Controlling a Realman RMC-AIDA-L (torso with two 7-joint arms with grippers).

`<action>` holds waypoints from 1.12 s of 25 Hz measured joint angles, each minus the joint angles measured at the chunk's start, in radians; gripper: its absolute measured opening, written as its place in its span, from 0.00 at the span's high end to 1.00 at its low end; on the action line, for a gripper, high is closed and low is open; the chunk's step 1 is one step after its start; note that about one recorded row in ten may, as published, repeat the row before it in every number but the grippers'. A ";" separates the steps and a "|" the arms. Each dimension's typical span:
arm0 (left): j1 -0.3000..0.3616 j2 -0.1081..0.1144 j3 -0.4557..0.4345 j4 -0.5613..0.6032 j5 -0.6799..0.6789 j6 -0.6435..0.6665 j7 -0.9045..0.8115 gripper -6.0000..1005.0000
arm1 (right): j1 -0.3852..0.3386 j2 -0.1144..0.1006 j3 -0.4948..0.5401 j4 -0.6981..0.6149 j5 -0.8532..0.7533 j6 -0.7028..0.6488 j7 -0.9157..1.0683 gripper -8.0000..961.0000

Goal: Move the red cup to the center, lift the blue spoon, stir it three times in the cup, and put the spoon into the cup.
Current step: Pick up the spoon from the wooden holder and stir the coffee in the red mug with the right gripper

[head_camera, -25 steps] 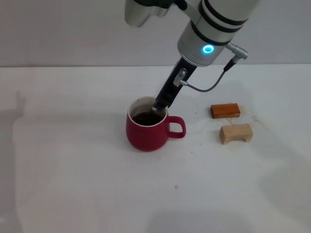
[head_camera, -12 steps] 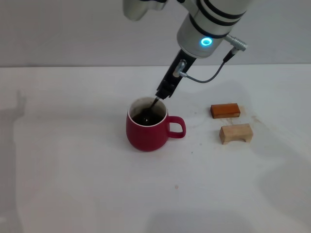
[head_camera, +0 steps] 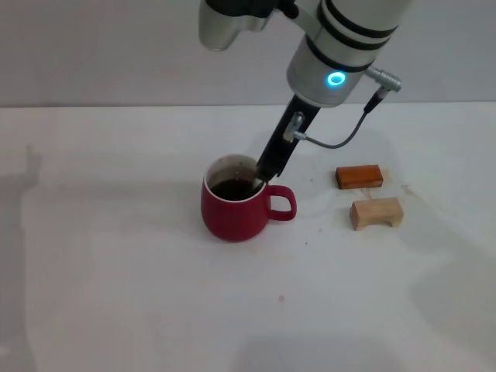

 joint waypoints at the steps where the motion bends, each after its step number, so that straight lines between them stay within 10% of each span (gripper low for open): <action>1: 0.000 0.000 0.000 0.000 0.000 0.000 0.000 0.14 | 0.000 0.000 0.000 0.000 0.000 0.000 0.000 0.85; 28: -0.004 -0.001 0.000 0.000 0.000 -0.001 0.000 0.14 | 0.008 0.002 -0.052 0.030 0.004 -0.022 0.036 0.85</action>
